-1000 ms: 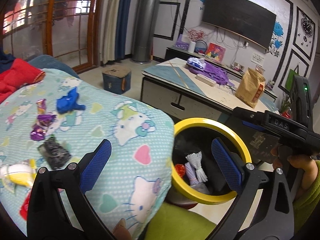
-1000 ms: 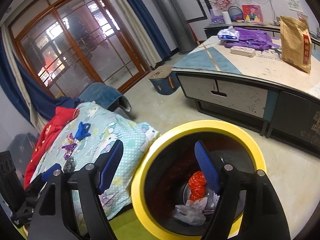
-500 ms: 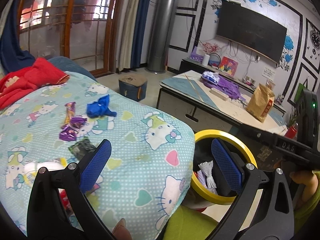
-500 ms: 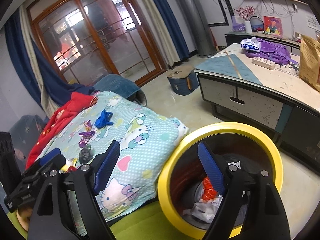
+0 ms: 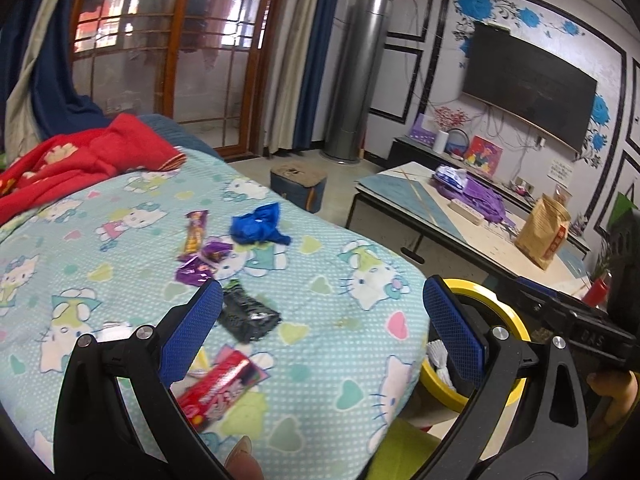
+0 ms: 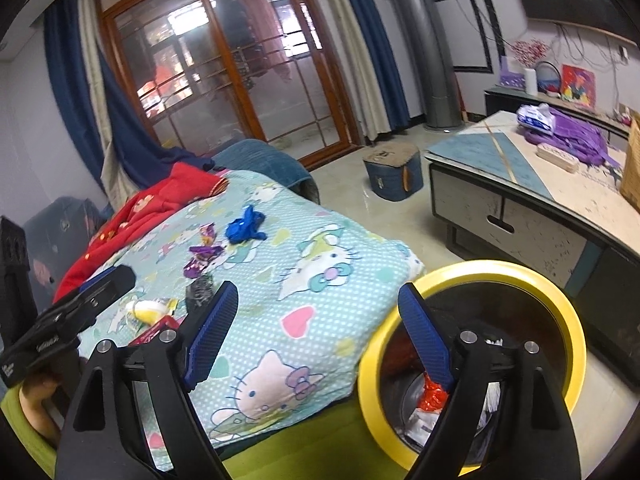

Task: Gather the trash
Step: 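Move both open tools back to the trash on the bed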

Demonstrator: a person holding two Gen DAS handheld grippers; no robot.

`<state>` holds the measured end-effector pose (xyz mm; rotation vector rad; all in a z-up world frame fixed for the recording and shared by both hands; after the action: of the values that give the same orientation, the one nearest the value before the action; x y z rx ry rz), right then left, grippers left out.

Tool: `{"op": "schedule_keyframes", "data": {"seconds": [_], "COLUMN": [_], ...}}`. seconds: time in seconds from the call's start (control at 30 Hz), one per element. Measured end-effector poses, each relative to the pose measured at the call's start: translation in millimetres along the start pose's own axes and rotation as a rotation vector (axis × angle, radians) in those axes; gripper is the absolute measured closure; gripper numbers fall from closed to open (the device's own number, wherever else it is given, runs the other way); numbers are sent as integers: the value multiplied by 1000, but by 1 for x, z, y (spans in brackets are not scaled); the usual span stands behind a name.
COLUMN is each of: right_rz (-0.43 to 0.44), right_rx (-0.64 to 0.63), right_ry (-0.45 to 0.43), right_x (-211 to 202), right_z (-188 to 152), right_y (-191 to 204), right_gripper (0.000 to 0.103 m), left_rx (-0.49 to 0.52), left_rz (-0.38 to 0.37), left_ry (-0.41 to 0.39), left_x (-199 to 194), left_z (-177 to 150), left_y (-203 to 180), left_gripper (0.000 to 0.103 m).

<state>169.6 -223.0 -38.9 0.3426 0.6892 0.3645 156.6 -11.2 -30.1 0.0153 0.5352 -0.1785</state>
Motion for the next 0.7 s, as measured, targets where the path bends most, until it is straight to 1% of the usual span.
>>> {"op": "schedule_keyframes", "data": {"seconds": [0.3, 0.7], "right_rz": [43, 84], "right_rx": [-57, -107], "right_ry": [55, 104], "right_x": [21, 48], "right_z": [-8, -11], "right_y": [37, 74], "right_gripper": [22, 22], "left_rx": [-63, -143], "left_rz": [60, 137], "left_ry": [24, 62], "left_x": [-4, -12], "left_z": [-6, -16], "left_y": [38, 92], "left_gripper": [11, 11]}}
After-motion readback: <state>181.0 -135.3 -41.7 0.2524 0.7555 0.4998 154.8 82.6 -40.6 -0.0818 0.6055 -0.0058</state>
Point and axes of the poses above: each gripper's, at about its wrist camera, not at the fingertips, and x roughly the way its jaws point, y to its left, z to its top, the point moved 5 cm from there along x, roughly the way its jaws point, and after that the axes turned 10 degrees about x, right-handed, at the moved point
